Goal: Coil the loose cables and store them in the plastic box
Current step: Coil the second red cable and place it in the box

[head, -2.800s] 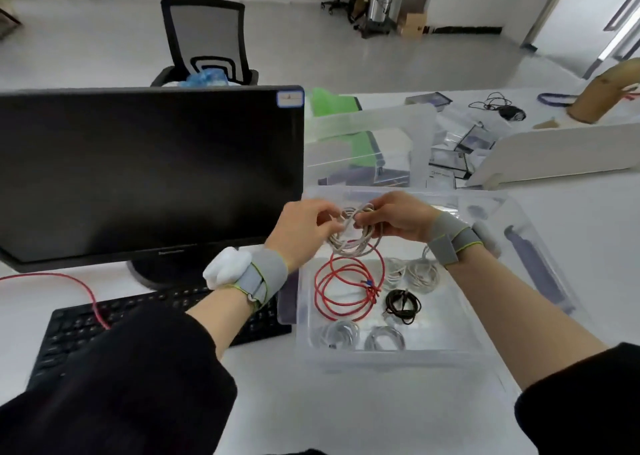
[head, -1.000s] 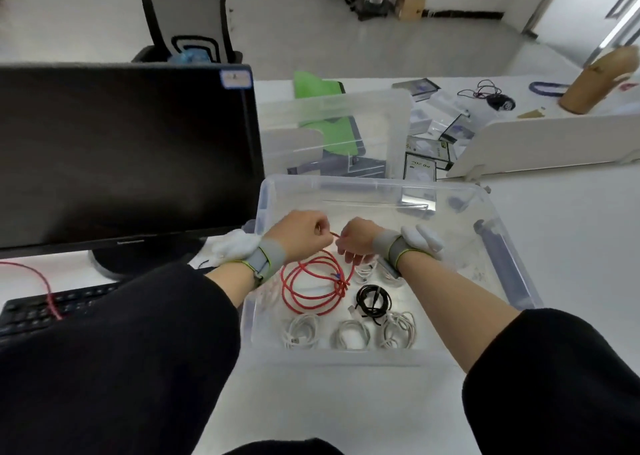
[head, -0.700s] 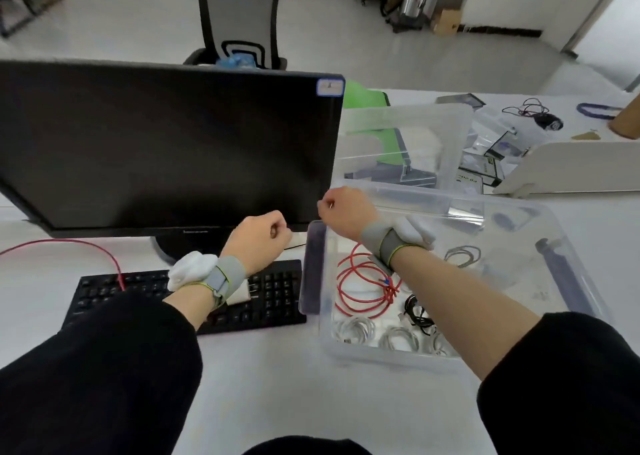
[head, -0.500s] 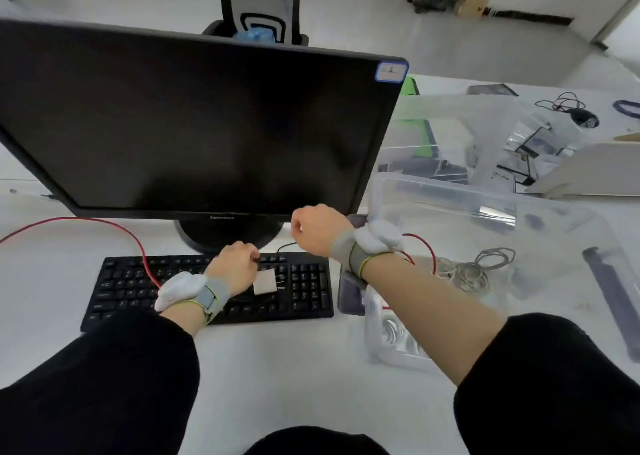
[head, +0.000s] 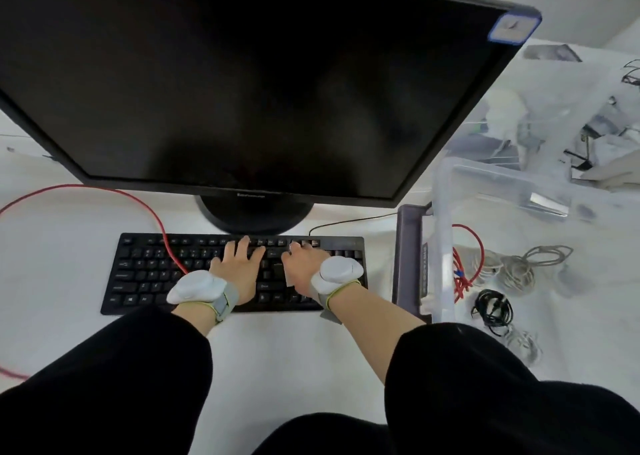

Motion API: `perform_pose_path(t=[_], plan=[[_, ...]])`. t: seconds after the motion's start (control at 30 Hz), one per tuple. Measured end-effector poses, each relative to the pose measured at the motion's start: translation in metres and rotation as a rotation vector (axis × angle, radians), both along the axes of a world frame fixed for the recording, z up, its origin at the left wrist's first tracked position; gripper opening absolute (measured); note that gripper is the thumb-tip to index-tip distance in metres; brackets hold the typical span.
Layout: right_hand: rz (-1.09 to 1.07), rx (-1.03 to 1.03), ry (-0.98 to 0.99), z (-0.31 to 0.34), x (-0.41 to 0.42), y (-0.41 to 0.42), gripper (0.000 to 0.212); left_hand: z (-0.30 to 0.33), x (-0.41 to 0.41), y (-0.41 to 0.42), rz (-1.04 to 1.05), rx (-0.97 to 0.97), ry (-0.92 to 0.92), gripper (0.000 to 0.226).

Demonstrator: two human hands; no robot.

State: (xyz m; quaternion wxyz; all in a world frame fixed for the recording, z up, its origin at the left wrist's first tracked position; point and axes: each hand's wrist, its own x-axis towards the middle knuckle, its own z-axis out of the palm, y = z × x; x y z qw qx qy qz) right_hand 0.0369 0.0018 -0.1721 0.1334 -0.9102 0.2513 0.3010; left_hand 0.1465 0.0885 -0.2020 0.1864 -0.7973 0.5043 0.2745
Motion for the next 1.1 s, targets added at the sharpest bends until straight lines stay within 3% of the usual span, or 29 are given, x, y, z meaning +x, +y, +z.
perform_pose_path(t=[0.13,0.4,0.57,0.73,0.83,0.93,1.0,1.1], plan=[[-0.104,-0.012,-0.099,0.019,0.001,-0.015,0.039,0.019,0.008,-0.011,0.108,-0.096,0.064,0.047],[-0.398,0.035,-0.378,0.119,-0.028,-0.072,0.044,0.096,-0.030,-0.049,0.160,-0.515,0.049,0.028],[-0.584,0.187,-0.556,0.183,-0.105,-0.093,0.039,0.150,-0.096,-0.082,0.082,-0.869,0.150,0.021],[-0.864,0.498,-0.644,0.190,-0.185,-0.116,0.019,0.168,-0.162,-0.113,-0.106,-1.164,0.240,0.018],[-1.025,0.498,-0.619,0.169,-0.245,-0.138,0.018,0.160,-0.195,-0.136,-0.276,-1.093,0.154,0.025],[-1.128,0.369,-0.457,0.129,-0.290,-0.152,0.022,0.151,-0.210,-0.150,-0.348,-0.930,0.013,0.045],[-1.107,0.253,-0.289,0.097,-0.319,-0.157,0.029,0.143,-0.221,-0.165,-0.420,-0.801,-0.081,0.056],[-1.033,0.164,-0.074,0.059,-0.350,-0.151,0.021,0.136,-0.230,-0.181,-0.440,-0.627,-0.136,0.063]])
